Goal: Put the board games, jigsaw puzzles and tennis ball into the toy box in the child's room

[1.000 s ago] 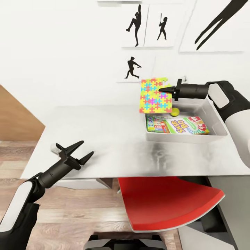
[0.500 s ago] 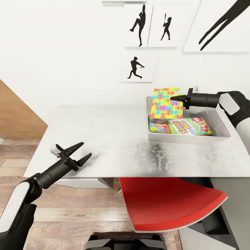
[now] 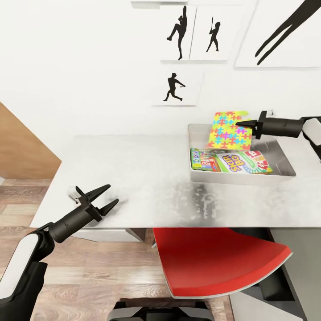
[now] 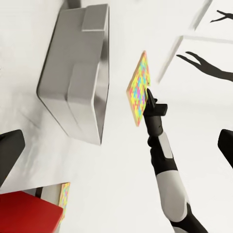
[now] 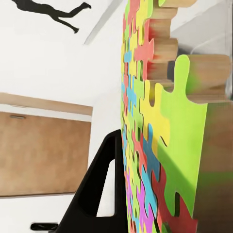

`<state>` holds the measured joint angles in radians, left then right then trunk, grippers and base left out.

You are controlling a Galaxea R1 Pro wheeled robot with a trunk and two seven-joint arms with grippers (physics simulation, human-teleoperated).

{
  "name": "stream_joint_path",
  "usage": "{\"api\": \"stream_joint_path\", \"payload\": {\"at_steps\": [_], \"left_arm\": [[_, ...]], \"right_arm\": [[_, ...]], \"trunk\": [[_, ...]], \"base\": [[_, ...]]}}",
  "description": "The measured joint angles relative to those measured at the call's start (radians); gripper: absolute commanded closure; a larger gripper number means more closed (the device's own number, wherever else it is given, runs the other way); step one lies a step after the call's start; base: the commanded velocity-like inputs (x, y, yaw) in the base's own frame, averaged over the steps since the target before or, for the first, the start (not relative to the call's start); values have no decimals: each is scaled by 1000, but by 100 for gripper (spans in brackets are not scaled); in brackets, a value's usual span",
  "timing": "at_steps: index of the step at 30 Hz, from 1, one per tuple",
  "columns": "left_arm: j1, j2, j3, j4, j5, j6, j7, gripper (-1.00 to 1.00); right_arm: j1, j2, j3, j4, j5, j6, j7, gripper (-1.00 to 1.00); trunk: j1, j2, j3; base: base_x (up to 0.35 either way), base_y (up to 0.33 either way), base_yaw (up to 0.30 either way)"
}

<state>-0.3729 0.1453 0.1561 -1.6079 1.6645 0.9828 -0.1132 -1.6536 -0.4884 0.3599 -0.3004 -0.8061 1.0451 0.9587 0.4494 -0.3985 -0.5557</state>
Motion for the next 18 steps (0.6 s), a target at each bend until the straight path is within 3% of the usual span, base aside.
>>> {"api": "stream_joint_path", "payload": {"at_steps": [8, 14, 15, 18], "left_arm": [[-1, 0, -1, 0, 0, 0, 5, -100], [-4, 0, -2, 0, 0, 1, 3, -100], [-4, 0, -2, 0, 0, 1, 3, -100], [-5, -1, -3, 0, 1, 3, 0, -100]], "right_arm": [[-14, -21, 18, -14, 5, 0, 12, 100], [-8, -35, 131, -113, 8, 0, 121, 100], [-8, -35, 132, -113, 10, 0, 121, 100], [6, -53, 184, -161, 12, 0, 176, 100]], "trunk": [[0, 0, 0], [0, 0, 0], [0, 0, 0], [0, 0, 0]], "base": [[0, 0, 0], [0, 0, 0], [0, 0, 0], [0, 0, 0]]}}
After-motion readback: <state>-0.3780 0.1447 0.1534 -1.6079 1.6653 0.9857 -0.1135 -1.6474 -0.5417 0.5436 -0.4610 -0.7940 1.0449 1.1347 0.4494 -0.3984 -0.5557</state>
